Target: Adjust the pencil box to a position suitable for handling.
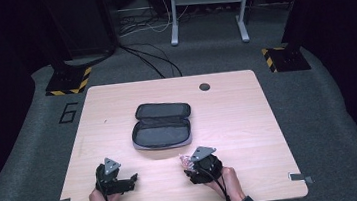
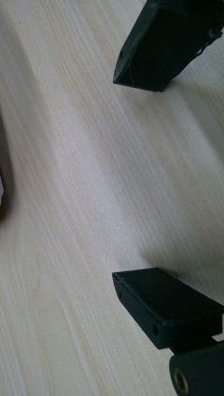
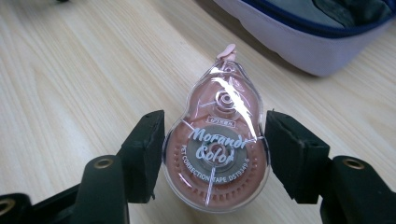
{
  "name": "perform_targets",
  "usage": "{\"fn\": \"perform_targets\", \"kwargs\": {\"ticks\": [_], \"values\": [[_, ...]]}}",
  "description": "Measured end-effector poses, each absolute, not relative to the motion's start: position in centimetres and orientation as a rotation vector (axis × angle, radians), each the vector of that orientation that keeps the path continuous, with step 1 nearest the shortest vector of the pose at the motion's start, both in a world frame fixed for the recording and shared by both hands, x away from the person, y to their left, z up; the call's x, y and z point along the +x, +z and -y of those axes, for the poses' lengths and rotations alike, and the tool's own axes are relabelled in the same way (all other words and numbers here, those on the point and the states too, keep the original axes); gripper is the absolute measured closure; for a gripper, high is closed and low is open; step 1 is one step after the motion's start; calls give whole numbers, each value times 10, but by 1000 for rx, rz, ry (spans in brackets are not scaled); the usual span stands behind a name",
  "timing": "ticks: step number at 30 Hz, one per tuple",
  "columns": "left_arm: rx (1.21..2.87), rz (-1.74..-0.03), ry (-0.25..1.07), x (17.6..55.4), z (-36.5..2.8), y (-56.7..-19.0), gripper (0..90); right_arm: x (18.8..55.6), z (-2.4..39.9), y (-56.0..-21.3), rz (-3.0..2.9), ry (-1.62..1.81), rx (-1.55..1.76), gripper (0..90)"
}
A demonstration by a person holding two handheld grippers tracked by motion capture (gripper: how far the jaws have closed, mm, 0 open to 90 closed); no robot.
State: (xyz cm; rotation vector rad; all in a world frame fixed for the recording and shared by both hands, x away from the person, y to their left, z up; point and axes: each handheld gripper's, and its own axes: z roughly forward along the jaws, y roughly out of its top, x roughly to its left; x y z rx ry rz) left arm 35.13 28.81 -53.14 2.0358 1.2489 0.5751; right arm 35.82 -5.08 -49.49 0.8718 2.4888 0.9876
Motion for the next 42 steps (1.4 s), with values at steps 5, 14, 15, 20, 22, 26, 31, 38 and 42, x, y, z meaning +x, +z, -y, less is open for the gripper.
{"fn": "perform_targets", "kwargs": {"ticks": [5, 14, 15, 20, 22, 26, 31, 38, 42], "values": [[2035, -1249, 575, 351, -288, -531, 62, 354, 66, -495, -2469, 972, 913, 391], [2035, -1249, 575, 351, -288, -531, 62, 353, 104, -493, -2388, 960, 1026, 392], [2034, -1250, 575, 351, -288, -531, 62, 354, 110, -493, -2373, 963, 1036, 391], [2035, -1251, 572, 351, -288, -531, 62, 356, 137, -490, -2313, 941, 1089, 391], [2038, -1249, 571, 351, -288, -531, 62, 358, 149, -489, -2289, 932, 1111, 391], [2048, -1247, 567, 351, -289, -531, 62, 368, 176, -492, -2257, 936, 1155, 391], [2047, -1247, 566, 351, -289, -531, 62, 380, 200, -498, -2222, 885, 1211, 391], [2038, -1254, 566, 352, -288, -531, 62, 388, 223, -504, -2225, 852, 1254, 391], [2036, -1256, 566, 352, -288, -531, 62, 392, 231, -507, -2213, 857, 1274, 390]]}}
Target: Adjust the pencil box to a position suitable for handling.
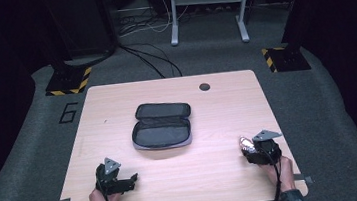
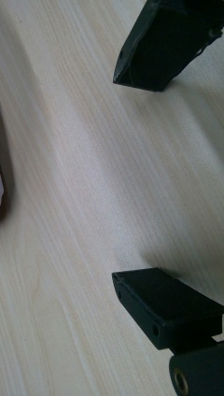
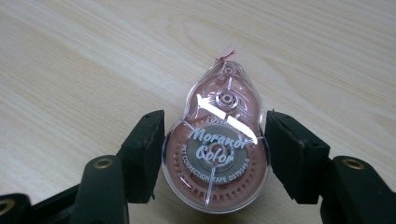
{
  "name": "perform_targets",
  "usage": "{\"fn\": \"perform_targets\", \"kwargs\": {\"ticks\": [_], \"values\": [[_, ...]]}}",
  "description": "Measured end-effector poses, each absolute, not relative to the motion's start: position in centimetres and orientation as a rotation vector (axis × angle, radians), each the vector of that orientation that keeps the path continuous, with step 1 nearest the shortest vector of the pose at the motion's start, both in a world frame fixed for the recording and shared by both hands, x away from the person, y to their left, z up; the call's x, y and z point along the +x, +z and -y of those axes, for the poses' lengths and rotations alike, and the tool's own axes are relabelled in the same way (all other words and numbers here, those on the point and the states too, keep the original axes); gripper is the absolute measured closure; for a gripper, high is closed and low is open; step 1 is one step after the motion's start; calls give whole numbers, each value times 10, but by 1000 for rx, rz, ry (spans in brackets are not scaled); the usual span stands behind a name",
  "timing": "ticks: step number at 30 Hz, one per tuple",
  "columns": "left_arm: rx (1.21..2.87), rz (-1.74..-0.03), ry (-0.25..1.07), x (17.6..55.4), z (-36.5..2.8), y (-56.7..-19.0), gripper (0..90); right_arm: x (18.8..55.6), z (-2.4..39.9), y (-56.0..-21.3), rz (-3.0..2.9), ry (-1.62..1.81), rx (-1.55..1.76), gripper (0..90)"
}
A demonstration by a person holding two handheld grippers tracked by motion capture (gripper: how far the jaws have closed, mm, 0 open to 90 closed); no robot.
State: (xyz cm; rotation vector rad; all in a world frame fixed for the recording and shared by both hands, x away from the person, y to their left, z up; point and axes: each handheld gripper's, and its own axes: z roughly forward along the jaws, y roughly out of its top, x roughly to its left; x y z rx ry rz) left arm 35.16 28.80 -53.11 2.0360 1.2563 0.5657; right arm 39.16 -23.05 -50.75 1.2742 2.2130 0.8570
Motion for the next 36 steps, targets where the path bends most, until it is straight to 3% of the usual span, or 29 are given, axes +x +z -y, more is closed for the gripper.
{"fn": "perform_targets", "kwargs": {"ticks": [13, 18, 26, 36], "values": [[2037, -1256, 564, 352, -288, -531, 62, 400, 240, -514, -2203, 822, 1335, 379], [2022, -1263, 565, 352, -287, -531, 62, 399, 247, -514, -2186, 837, 1387, 149], [2022, -1267, 567, 352, -288, -531, 61, 375, 262, -514, -2103, 925, 1447, 53], [1995, -1260, 505, 362, -291, -522, 45, 363, 270, -526, -2091, 896, 1446, 32]]}}
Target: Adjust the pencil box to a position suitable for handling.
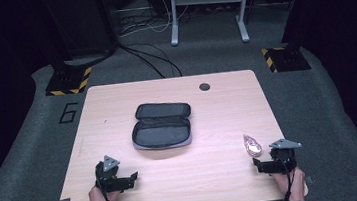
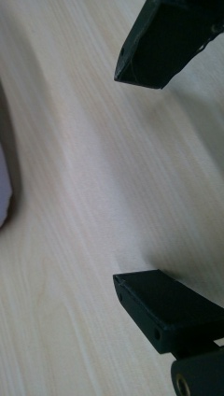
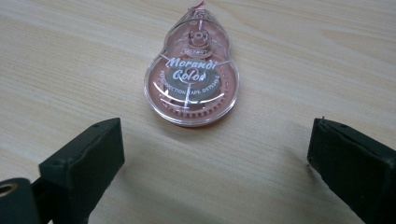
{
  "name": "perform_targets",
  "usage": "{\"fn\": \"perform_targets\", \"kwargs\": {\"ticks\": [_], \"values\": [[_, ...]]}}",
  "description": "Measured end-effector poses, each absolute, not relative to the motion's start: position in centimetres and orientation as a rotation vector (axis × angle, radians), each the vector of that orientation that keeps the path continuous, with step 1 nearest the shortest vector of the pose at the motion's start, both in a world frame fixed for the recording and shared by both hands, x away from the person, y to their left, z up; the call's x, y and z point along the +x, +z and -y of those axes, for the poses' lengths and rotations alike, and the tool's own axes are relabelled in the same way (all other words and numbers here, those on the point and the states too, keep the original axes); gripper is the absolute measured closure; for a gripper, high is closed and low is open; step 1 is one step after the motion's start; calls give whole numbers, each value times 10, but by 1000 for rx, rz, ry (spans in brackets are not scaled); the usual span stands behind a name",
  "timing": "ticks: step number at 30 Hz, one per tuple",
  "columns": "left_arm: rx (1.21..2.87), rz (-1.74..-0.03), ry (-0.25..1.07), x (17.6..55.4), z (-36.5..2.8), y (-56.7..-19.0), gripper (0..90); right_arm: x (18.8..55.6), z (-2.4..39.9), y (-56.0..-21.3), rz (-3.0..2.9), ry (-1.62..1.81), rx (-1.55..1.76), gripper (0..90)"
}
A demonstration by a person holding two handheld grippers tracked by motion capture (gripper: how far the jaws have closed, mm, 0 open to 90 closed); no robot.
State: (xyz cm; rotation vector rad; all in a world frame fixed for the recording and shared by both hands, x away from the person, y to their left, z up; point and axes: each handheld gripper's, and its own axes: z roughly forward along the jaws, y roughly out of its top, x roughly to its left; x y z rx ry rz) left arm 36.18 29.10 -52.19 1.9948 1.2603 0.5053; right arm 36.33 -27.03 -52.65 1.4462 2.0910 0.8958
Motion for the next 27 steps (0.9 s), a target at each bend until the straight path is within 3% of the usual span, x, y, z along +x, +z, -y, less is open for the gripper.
{"fn": "perform_targets", "kwargs": {"ticks": [14, 23, 27], "values": [[1927, -1242, 504, 406, -295, -470, 69, 365, 270, -528, -2090, 879, 1448, 30], [1932, -1267, 452, 441, -290, -467, 95, 365, 270, -528, -2093, 881, 1443, 33], [1931, -1279, 458, 457, -284, -468, 160, 363, 268, -529, -2078, 883, 1444, 42]]}}
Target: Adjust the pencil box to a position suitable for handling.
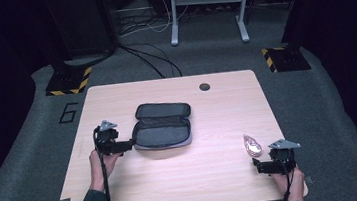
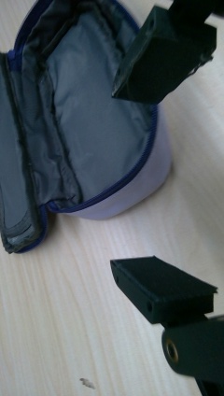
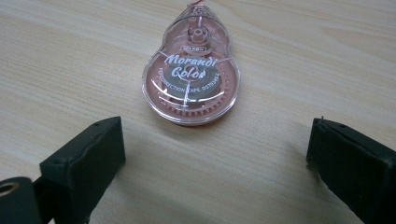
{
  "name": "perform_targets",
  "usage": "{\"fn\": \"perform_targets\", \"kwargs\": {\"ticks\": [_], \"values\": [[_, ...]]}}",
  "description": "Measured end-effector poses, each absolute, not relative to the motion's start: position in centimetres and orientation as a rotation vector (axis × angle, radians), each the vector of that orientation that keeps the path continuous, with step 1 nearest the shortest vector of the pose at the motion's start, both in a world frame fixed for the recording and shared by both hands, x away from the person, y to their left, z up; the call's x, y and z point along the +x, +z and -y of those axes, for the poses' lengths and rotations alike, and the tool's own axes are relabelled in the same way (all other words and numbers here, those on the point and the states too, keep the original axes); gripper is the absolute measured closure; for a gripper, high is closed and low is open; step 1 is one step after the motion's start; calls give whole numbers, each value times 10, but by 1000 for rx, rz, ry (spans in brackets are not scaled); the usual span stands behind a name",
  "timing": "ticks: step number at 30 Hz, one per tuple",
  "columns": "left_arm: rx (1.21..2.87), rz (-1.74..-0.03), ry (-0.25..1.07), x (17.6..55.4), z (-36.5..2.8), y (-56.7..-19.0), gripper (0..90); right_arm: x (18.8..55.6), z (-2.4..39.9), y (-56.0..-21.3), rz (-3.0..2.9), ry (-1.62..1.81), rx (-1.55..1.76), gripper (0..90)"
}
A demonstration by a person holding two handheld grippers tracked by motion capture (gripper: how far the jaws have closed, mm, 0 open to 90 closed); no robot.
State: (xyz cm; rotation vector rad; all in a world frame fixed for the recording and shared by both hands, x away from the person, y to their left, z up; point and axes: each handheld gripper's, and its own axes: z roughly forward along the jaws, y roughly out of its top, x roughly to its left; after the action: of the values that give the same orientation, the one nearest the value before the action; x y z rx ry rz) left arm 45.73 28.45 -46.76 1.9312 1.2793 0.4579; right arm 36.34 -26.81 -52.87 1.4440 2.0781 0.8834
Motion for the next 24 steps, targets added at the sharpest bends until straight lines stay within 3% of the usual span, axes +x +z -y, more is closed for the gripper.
{"fn": "perform_targets", "kwargs": {"ticks": [10, 17, 24], "values": [[1974, -1339, 420, 488, -276, -482, 412, 363, 270, -529, -2093, 880, 1425, 47], [2007, -1345, 444, 492, -267, -488, 654, 363, 269, -529, -2083, 889, 1437, 50], [1977, -1397, 452, 491, -260, -494, 778, 362, 269, -529, -2083, 888, 1426, 51]]}}
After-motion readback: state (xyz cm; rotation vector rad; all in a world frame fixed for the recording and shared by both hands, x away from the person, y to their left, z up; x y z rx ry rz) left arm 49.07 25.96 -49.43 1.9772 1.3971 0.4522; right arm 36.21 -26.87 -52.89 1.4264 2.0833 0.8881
